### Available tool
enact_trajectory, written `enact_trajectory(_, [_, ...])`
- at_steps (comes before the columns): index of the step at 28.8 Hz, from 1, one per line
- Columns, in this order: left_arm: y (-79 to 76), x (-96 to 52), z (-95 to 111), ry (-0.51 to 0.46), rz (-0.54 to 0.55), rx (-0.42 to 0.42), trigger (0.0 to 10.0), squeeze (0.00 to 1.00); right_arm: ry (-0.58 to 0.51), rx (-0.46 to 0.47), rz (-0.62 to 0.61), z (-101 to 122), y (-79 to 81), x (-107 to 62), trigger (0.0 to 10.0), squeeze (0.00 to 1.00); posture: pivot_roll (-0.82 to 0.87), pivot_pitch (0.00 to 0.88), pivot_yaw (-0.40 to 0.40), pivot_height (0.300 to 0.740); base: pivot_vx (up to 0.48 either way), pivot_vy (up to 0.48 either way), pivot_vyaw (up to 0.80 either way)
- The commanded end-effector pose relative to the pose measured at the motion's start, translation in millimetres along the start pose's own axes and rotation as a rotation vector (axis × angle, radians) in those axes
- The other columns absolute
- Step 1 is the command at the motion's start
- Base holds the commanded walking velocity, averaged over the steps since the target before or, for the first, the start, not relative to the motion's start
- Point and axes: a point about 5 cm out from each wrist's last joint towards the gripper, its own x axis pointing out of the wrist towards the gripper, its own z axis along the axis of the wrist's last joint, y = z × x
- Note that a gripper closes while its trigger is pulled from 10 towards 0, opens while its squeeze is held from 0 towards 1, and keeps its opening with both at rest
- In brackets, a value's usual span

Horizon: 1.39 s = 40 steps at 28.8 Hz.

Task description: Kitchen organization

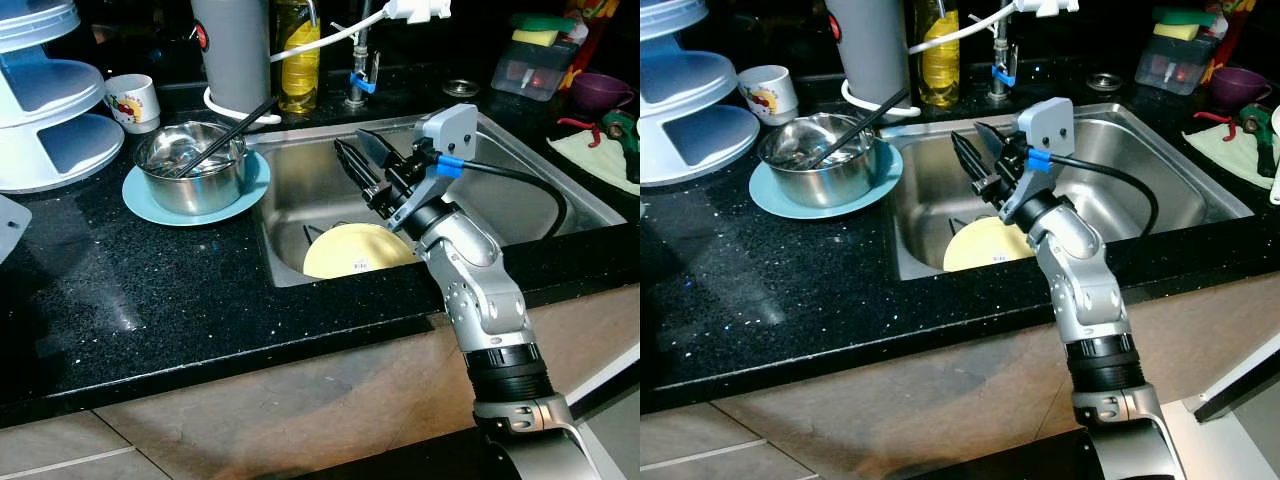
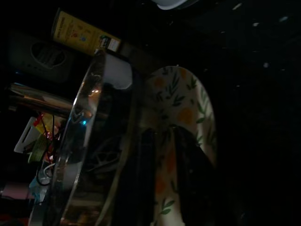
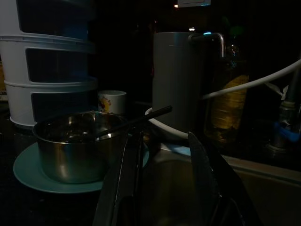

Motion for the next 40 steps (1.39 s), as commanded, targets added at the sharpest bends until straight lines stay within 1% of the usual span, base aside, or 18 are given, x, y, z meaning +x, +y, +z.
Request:
enact_trajectory(1, [-36.6, -2.3, -31, 0.137, -0.161, 0.021, 0.0, 0.0, -0.001, -0.014, 0.006, 2, 0.2, -0.5, 10.0, 0.0, 0.07, 0.254, -0.003, 0.74, 0.0, 0.0, 0.0])
enact_trajectory(2, [-37.7, -2.8, -33, 0.146, -0.166, 0.029, 3.6, 0.0, 0.0, -0.015, 0.006, 2, 0.0, -0.5, 10.0, 0.0, 0.07, 0.254, -0.003, 0.74, 0.0, 0.0, 0.0])
enact_trajectory(3, [-38.3, -3.2, -34, 0.153, -0.17, 0.036, 3.6, 0.0, 0.001, -0.015, 0.006, 2, -0.1, -0.5, 10.0, 0.0, 0.07, 0.254, -0.003, 0.74, 0.0, 0.0, 0.0])
enact_trajectory(4, [-39.0, -3.4, -35, 0.154, -0.17, 0.042, 10.0, 0.0, 0.001, -0.016, 0.007, 2, -0.4, -0.4, 10.0, 0.0, 0.07, 0.254, -0.004, 0.74, 0.0, 0.0, 0.0])
enact_trajectory(10, [-47.2, -4.9, -26, 0.097, -0.215, -0.008, 10.0, 0.0, 0.001, -0.019, 0.006, 2, -1.2, -0.3, 10.0, 0.0, 0.07, 0.252, -0.005, 0.74, 0.0, 0.0, 0.0])
enact_trajectory(13, [-67.8, -16.9, 25, -0.174, -0.393, -0.281, 10.0, 0.0, -0.003, -0.019, 0.005, 3, -1.8, -0.1, 10.0, 0.0, 0.07, 0.252, -0.005, 0.74, 0.0, 0.0, 0.0])
enact_trajectory(15, [-67.8, -16.9, 25, -0.174, -0.393, -0.281, 10.0, 0.0, -0.003, -0.019, 0.005, 3, -1.8, -0.1, 10.0, 0.0, 0.07, 0.252, -0.005, 0.74, 0.0, 0.0, 0.0])
enact_trajectory(16, [-70.3, -22.2, 41, -0.255, -0.439, -0.383, 10.0, 0.0, -0.004, -0.018, 0.005, 3, -1.8, 0.1, 10.0, 0.0, 0.07, 0.252, -0.005, 0.74, 0.0, 0.0, 0.0])
enact_trajectory(18, [-61.1, -38.1, 90, -0.509, -0.492, -0.606, 10.0, 0.0, -0.007, -0.014, 0.006, 4, -2.1, 0.7, 10.0, 0.0, 0.07, 0.252, -0.006, 0.74, 0.0, 0.0, 0.0])
enact_trajectory(21, [-53.4, -46.5, 109, -0.611, -0.509, -0.689, 10.0, 0.0, -0.01, -0.013, 0.006, 5, -2.1, 0.9, 10.0, 0.0, 0.07, 0.252, -0.006, 0.74, 0.0, 0.0, 0.0])
enact_trajectory(22, [-40.5, -57.7, 130, -0.753, -0.507, -0.755, 10.0, 0.0, -0.012, -0.011, 0.005, 5, -2.2, 1.1, 10.0, 0.0, 0.07, 0.252, -0.004, 0.74, 0.0, 0.0, 0.0])
enact_trajectory(28, [-10.6, -67.9, 146, -0.942, -0.42, -0.876, 10.0, 0.0, -0.026, 0.005, 0.002, 8, -2.1, 1.1, 10.0, 0.0, 0.07, 0.252, -0.004, 0.74, 0.0, 0.0, 0.0])
enact_trajectory(31, [8.2, -76.5, 152, -1.052, -0.432, -1.002, 10.0, 0.0, -0.033, 0.016, 0.004, 8, -1.7, 1.3, 10.0, 0.0, 0.07, 0.25, -0.003, 0.74, 0.0, 0.0, 0.0])
enact_trajectory(32, [8.8, -85.3, 156, -1.099, -0.538, -1.08, 10.0, 0.0, -0.036, 0.025, 0.007, 9, -1.3, 1.3, 10.0, 0.0, 0.07, 0.25, -0.003, 0.74, 0.0, 0.0, 0.0])
enact_trajectory(33, [8.8, -85.3, 156, -1.099, -0.538, -1.08, 10.0, 0.0, -0.036, 0.025, 0.007, 9, -1.3, 1.3, 10.0, 0.0, 0.07, 0.25, -0.003, 0.74, 0.0, 0.0, 0.0])
enact_trajectory(34, [-4.0, -108.0, 161, -1.171, -0.814, -1.093, 10.0, 0.0, -0.039, 0.046, 0.012, 8, -0.4, 1.2, 10.0, 0.0, 0.07, 0.244, -0.007, 0.74, 0.0, 0.0, 0.0])
enact_trajectory(36, [-20.2, -129.5, 160, -1.191, -1.076, -1.06, 10.0, 0.0, -0.043, 0.081, 0.011, 7, 0.4, 1.0, 10.0, 0.0, 0.07, 0.244, -0.007, 0.74, 0.0, 0.0, 0.0])
enact_trajectory(40, [-37.3, -142.7, 153, -1.155, -1.269, -1.014, 10.0, 0.0, -0.061, 0.175, 0.003, 7, 1.3, -1.2, 10.0, 0.0, 0.07, 0.237, -0.009, 0.74, 0.0, 0.0, 0.0])
